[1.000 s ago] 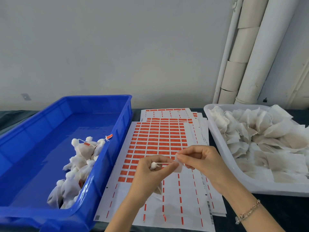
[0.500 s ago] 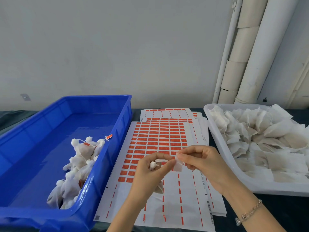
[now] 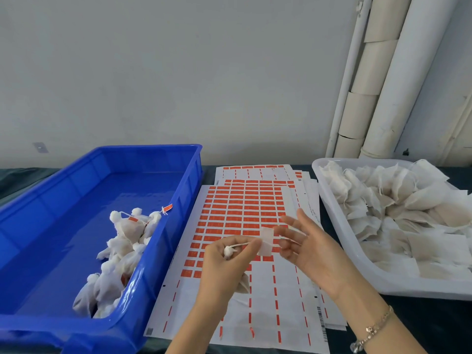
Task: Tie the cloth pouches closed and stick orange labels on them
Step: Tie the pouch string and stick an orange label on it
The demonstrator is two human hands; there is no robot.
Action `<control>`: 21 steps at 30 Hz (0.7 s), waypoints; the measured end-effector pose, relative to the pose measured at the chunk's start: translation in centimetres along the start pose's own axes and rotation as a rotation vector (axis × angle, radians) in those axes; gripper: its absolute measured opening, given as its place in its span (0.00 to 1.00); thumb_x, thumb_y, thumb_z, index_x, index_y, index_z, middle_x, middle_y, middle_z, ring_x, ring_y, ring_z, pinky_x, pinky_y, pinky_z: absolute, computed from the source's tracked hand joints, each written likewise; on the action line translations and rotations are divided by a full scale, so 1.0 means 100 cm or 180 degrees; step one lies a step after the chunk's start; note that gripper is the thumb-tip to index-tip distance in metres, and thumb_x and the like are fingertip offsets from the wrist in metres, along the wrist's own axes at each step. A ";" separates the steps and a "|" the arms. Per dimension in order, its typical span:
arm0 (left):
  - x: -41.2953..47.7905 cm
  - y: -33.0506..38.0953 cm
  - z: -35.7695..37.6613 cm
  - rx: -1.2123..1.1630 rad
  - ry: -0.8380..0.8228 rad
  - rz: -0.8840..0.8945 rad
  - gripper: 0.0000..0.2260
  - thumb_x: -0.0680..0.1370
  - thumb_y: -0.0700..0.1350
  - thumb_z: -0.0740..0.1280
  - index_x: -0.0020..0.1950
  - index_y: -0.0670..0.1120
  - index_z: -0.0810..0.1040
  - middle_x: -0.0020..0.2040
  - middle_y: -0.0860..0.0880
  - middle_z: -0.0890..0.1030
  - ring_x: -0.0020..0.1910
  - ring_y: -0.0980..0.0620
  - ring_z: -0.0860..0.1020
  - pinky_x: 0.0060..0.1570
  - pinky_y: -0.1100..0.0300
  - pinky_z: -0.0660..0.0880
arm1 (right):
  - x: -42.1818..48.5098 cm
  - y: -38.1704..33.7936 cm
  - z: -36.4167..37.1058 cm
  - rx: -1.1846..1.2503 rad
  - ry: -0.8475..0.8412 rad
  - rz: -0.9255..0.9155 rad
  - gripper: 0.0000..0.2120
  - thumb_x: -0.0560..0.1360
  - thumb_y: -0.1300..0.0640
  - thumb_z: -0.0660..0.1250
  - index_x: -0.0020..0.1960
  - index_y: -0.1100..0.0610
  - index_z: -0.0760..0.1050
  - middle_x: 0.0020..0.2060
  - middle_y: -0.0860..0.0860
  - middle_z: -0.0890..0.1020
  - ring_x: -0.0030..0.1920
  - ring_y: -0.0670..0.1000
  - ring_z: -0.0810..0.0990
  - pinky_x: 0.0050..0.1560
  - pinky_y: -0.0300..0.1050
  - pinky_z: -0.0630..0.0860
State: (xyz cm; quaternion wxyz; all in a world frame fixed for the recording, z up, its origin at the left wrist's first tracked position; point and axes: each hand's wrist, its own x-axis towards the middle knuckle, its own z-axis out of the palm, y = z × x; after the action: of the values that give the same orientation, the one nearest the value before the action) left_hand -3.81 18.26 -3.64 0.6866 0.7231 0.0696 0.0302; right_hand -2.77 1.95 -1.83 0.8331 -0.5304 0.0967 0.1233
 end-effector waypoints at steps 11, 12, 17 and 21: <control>-0.004 0.000 0.003 -0.0094 -0.0002 0.0084 0.05 0.70 0.49 0.74 0.34 0.57 0.84 0.27 0.54 0.79 0.24 0.58 0.76 0.23 0.69 0.70 | -0.011 0.006 0.002 -0.1907 0.0123 -0.0984 0.22 0.58 0.46 0.76 0.51 0.49 0.79 0.43 0.43 0.85 0.46 0.44 0.84 0.47 0.38 0.80; -0.005 0.000 0.003 -0.0093 -0.0003 0.0086 0.04 0.70 0.49 0.74 0.35 0.56 0.84 0.27 0.55 0.79 0.24 0.58 0.76 0.23 0.69 0.70 | -0.011 0.006 0.002 -0.1892 0.0141 -0.1006 0.21 0.58 0.46 0.76 0.51 0.49 0.79 0.42 0.43 0.85 0.46 0.44 0.84 0.46 0.38 0.80; -0.005 -0.001 0.003 -0.0053 0.0033 0.0153 0.03 0.71 0.49 0.74 0.37 0.55 0.83 0.27 0.55 0.79 0.26 0.58 0.77 0.24 0.70 0.71 | -0.010 0.003 -0.002 -0.1806 0.0072 -0.1099 0.20 0.58 0.47 0.76 0.48 0.51 0.81 0.42 0.46 0.86 0.45 0.47 0.85 0.48 0.42 0.80; -0.005 -0.001 0.004 -0.0061 0.0014 0.0170 0.03 0.70 0.50 0.74 0.37 0.54 0.83 0.27 0.53 0.80 0.24 0.57 0.76 0.24 0.69 0.71 | -0.008 0.004 -0.005 -0.1699 0.0032 -0.1018 0.21 0.57 0.47 0.76 0.48 0.52 0.82 0.43 0.46 0.86 0.46 0.47 0.85 0.49 0.42 0.80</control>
State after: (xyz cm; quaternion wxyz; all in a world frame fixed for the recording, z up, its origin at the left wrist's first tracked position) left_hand -4.27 17.82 -3.78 0.6923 0.7180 0.0515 0.0507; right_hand -3.66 1.63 -2.17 0.6728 -0.7395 -0.0197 0.0090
